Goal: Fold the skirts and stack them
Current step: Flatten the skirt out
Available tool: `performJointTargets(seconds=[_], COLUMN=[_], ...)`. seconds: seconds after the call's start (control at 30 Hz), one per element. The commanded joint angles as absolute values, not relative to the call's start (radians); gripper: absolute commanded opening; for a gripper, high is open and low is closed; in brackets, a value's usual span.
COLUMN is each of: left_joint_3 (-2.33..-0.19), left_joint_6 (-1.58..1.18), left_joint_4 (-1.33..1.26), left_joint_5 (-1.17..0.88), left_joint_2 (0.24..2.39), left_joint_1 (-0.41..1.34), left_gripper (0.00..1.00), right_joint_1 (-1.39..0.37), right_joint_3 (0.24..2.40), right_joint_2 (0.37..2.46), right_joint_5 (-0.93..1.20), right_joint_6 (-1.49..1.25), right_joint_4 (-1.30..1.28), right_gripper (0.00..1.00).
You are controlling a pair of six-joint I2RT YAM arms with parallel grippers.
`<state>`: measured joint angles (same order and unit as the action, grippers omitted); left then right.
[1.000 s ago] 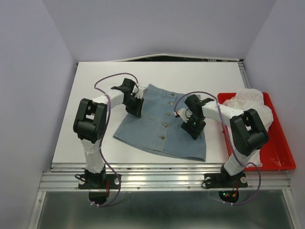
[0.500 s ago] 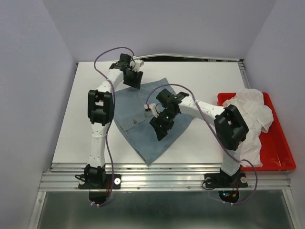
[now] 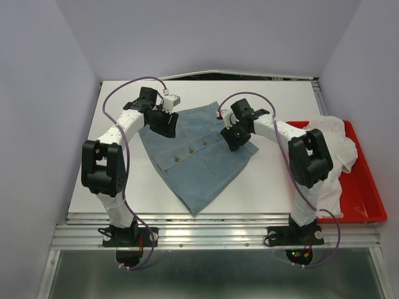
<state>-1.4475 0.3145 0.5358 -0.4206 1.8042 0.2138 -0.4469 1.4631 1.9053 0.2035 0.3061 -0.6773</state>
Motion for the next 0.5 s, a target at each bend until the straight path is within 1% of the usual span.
performJointTargets(seconds=[0.0, 0.07, 0.1, 0.17, 0.2, 0.33, 0.37, 0.43, 0.47], left_joint_3=[-1.297, -1.267, -1.256, -1.243, -1.243, -1.267, -1.284, -1.304, -1.321], left_joint_6=[0.345, 0.353, 0.356, 0.365, 0.367, 0.367, 0.371, 0.377, 0.396], left_joint_4=[0.482, 0.474, 0.469, 0.465, 0.457, 0.445, 0.445, 0.459, 0.466], left_joint_5=[-0.442, -0.436, -0.433, -0.429, -0.428, -0.431, -0.434, -0.451, -0.459], left_joint_2=[1.715, 1.698, 1.694, 1.695, 1.700, 1.753, 1.782, 1.834, 1.854], left_joint_1=[0.212, 0.210, 0.212, 0.210, 0.210, 0.210, 0.212, 0.212, 0.218], left_gripper=[0.63, 0.63, 0.63, 0.63, 0.63, 0.63, 0.63, 0.63, 0.62], right_joint_1=[-0.446, -0.446, -0.446, -0.457, -0.491, -0.606, -0.667, -0.734, -0.748], right_joint_3=[1.367, 1.326, 1.301, 1.218, 1.151, 1.033, 0.994, 0.974, 0.985], right_joint_2=[1.962, 1.953, 1.942, 1.901, 1.884, 1.812, 1.796, 1.757, 1.746], right_joint_5=[0.058, 0.069, 0.109, 0.136, 0.135, 0.152, 0.188, 0.239, 0.299], right_joint_6=[0.362, 0.368, 0.368, 0.361, 0.353, 0.321, 0.298, 0.285, 0.270], right_joint_4=[-0.598, -0.604, -0.624, -0.632, -0.626, -0.656, -0.685, -0.716, -0.745], right_gripper=[0.50, 0.48, 0.45, 0.44, 0.43, 0.43, 0.43, 0.43, 0.40])
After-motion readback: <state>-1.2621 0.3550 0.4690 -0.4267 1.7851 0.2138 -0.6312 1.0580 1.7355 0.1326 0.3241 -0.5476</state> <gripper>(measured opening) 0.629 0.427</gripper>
